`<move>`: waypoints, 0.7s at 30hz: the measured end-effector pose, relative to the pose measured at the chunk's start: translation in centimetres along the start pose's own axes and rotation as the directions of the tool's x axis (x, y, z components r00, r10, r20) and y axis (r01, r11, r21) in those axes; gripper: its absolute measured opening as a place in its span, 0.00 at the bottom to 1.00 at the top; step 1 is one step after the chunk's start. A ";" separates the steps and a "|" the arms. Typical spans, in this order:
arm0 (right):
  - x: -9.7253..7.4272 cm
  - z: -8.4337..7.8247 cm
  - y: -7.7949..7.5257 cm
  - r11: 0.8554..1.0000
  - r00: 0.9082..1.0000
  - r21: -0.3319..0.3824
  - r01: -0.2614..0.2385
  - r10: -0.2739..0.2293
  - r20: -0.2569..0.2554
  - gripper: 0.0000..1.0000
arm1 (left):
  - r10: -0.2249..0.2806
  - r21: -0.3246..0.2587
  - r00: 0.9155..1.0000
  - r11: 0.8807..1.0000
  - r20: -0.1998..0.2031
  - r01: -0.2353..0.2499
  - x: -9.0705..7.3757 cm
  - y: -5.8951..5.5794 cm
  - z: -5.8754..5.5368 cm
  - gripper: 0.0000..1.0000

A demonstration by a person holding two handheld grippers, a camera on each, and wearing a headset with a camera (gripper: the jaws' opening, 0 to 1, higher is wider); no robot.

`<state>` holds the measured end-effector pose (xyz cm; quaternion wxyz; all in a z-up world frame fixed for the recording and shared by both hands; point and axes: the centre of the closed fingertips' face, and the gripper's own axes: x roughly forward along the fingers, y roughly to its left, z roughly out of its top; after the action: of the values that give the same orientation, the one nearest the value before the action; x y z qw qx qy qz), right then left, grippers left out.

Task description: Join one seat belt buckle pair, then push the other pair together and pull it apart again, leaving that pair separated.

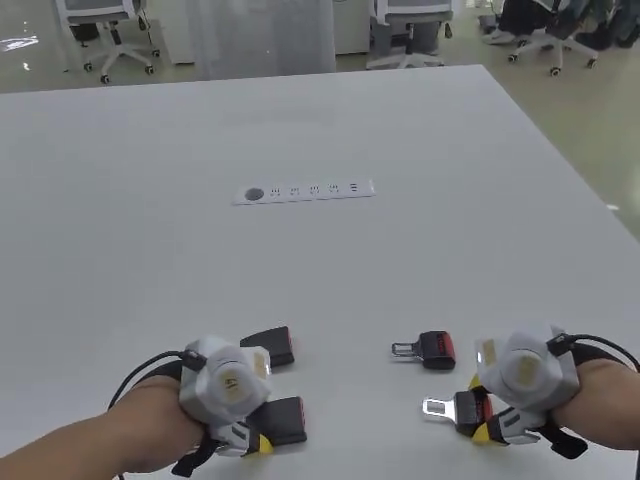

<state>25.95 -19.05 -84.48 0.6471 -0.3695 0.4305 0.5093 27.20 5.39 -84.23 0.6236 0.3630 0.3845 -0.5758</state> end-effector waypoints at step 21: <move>0.8 2.6 0.5 0.998 1.000 -0.059 -0.010 0.012 0.022 0.34 | -0.013 0.023 1.000 1.000 -0.016 0.013 0.1 -0.2 0.0 0.33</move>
<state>25.98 -16.28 -84.37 0.6379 -0.3802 0.4102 0.5294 27.04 5.32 -84.32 0.6124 0.3723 0.3853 -0.5813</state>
